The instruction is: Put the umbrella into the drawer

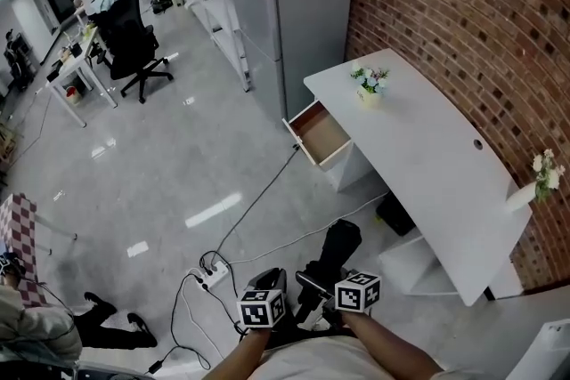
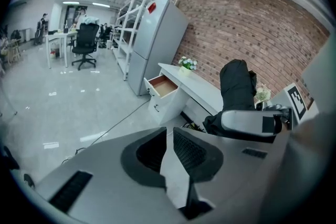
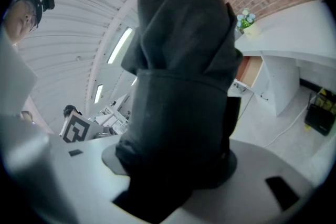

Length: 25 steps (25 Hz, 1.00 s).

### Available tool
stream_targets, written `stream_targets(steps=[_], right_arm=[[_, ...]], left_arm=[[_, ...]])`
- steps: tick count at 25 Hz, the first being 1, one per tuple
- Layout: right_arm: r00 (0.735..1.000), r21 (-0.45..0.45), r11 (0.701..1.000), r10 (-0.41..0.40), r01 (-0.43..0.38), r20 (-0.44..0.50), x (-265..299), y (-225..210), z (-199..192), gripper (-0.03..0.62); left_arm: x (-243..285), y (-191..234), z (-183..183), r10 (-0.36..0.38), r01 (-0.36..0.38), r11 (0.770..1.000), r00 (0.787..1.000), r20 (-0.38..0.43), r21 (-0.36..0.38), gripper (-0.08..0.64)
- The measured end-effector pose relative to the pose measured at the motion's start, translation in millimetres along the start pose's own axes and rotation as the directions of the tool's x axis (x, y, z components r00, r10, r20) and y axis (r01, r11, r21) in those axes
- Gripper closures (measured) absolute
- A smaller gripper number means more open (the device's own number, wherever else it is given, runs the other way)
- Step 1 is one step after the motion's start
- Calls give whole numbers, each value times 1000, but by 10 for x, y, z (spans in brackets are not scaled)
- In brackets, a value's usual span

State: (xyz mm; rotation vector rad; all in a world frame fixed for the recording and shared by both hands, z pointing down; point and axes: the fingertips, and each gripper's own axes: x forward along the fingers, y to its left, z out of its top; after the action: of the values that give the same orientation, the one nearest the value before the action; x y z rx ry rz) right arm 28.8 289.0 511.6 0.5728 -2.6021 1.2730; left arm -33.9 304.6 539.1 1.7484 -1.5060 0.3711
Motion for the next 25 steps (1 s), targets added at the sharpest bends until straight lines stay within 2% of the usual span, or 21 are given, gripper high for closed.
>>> stream_targets(steps=[7, 16, 25], right_arm=[[999, 4, 999, -40, 41, -23, 538, -60, 278, 327], [989, 34, 990, -141, 139, 36, 1068, -220, 746, 327], [985, 63, 984, -170, 168, 31, 1385, -556, 1086, 327]], left_arm=[[353, 420, 460, -62, 62, 998, 998, -28, -6, 515], [741, 768, 998, -176, 177, 984, 983, -44, 31, 515], [1012, 1035, 1382, -162, 165, 986, 985, -65, 36, 515]])
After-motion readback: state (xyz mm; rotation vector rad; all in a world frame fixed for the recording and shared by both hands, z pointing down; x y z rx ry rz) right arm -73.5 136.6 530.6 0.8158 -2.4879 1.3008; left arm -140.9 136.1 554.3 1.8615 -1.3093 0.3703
